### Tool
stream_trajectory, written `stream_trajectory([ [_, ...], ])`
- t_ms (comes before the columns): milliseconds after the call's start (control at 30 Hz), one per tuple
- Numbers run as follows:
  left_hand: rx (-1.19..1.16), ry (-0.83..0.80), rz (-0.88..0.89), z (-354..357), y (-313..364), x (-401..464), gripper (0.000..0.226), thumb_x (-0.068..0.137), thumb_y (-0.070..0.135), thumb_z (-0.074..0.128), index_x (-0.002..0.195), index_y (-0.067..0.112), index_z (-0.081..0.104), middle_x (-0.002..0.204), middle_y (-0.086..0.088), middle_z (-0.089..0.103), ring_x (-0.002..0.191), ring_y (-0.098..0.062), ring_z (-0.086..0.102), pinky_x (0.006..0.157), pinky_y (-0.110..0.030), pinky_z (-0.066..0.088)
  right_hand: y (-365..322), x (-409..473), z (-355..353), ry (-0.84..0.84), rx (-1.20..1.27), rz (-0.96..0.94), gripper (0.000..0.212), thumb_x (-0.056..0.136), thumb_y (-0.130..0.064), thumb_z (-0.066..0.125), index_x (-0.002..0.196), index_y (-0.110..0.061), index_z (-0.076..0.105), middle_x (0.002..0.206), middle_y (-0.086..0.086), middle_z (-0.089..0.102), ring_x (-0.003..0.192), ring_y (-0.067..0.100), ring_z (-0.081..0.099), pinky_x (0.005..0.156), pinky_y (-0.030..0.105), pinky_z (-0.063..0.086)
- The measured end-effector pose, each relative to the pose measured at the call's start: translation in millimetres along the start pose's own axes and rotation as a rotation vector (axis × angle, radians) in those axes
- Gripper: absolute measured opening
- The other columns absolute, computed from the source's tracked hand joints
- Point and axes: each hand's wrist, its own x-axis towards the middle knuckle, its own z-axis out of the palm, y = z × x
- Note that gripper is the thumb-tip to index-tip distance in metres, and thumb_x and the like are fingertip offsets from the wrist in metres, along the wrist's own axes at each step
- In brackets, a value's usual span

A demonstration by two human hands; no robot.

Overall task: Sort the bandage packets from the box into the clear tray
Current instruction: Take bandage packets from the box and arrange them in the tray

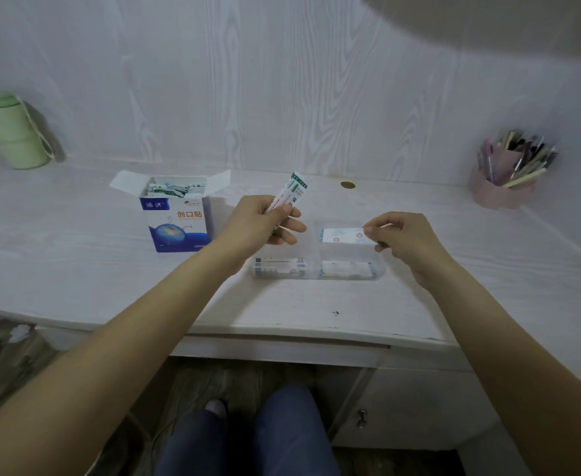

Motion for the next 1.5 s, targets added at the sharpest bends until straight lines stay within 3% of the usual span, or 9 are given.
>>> stream_trajectory([
  [133,-0.005,0.004,-0.004,8,1,2,0.022,0.101,0.016,0.043,0.087,0.015,0.061,0.076,0.001,0.07,0.05,-0.003,0.06,0.056,-0.015,0.049,12,3,-4,-0.049,-0.205,0.007,0.007,0.085,-0.008,0.066,0.081,-0.011,0.071,0.066,-0.003,0.06,0.058,0.007,0.051,0.053,0.014,0.035],
  [267,-0.008,0.004,0.0,16,-2,5,0.022,0.101,0.015,0.043,0.088,0.012,0.061,0.078,-0.001,0.07,0.049,-0.003,0.06,0.056,-0.015,0.05,12,4,2,-0.075,-0.367,-0.106,0.005,0.08,-0.008,0.07,0.076,-0.011,0.072,0.059,-0.009,0.056,0.059,0.002,0.049,0.049,0.005,0.035],
  [367,0.018,-0.032,-0.002,21,-6,7,0.022,0.1,0.015,0.043,0.089,0.012,0.061,0.08,-0.002,0.07,0.049,-0.004,0.06,0.055,-0.016,0.049,13,9,10,-0.114,-0.513,-0.141,0.005,0.078,-0.012,0.072,0.073,-0.013,0.073,0.066,-0.004,0.063,0.064,0.005,0.053,0.054,0.009,0.039],
  [467,0.158,-0.08,0.03,27,-7,9,0.022,0.1,0.019,0.044,0.09,0.013,0.062,0.086,-0.002,0.073,0.05,-0.008,0.06,0.05,-0.015,0.045,14,14,16,-0.128,-0.646,-0.155,0.002,0.078,-0.013,0.073,0.076,-0.012,0.074,0.07,-0.002,0.064,0.073,0.013,0.056,0.064,0.025,0.042],
  [633,0.485,-0.206,0.098,41,-2,16,0.026,0.101,0.018,0.039,0.091,0.008,0.06,0.092,-0.001,0.073,0.045,-0.009,0.053,0.045,-0.011,0.041,10,15,20,-0.126,-0.727,-0.176,0.002,0.076,-0.012,0.074,0.077,-0.013,0.076,0.062,-0.009,0.055,0.073,0.012,0.052,0.064,0.024,0.04],
  [800,0.63,-0.243,0.11,48,1,25,0.027,0.101,0.017,0.037,0.094,0.006,0.06,0.098,-0.001,0.071,0.045,-0.013,0.05,0.046,-0.01,0.041,2,16,6,-0.081,-0.677,-0.146,0.011,0.082,-0.008,0.066,0.085,-0.012,0.076,0.08,0.002,0.066,0.073,0.016,0.056,0.065,0.026,0.042],
  [967,0.625,-0.239,0.085,48,0,29,0.025,0.101,0.016,0.037,0.093,0.006,0.059,0.097,-0.003,0.072,0.044,-0.015,0.05,0.045,-0.01,0.042,-7,20,-3,-0.141,-0.847,-0.038,0.016,0.081,-0.01,0.067,0.097,-0.011,0.072,0.096,0.009,0.066,0.087,0.026,0.061,0.068,0.029,0.045],
  [1200,0.653,-0.267,0.062,48,-1,30,0.026,0.101,0.015,0.036,0.094,0.005,0.059,0.099,-0.007,0.071,0.044,-0.014,0.051,0.048,-0.014,0.044,-7,19,9,-0.208,-1.009,0.055,0.025,0.082,-0.013,0.067,0.106,-0.011,0.064,0.102,0.007,0.062,0.083,0.025,0.055,0.067,0.03,0.04],
  [1500,0.697,-0.281,0.07,51,-2,33,0.025,0.102,0.018,0.037,0.093,0.007,0.058,0.098,-0.007,0.07,0.041,-0.01,0.051,0.05,-0.015,0.046,-16,21,15,-0.251,-1.025,0.11,0.032,0.084,-0.022,0.068,0.073,-0.015,0.039,0.078,0.0,0.046,0.081,0.023,0.049,0.067,0.031,0.036],
])
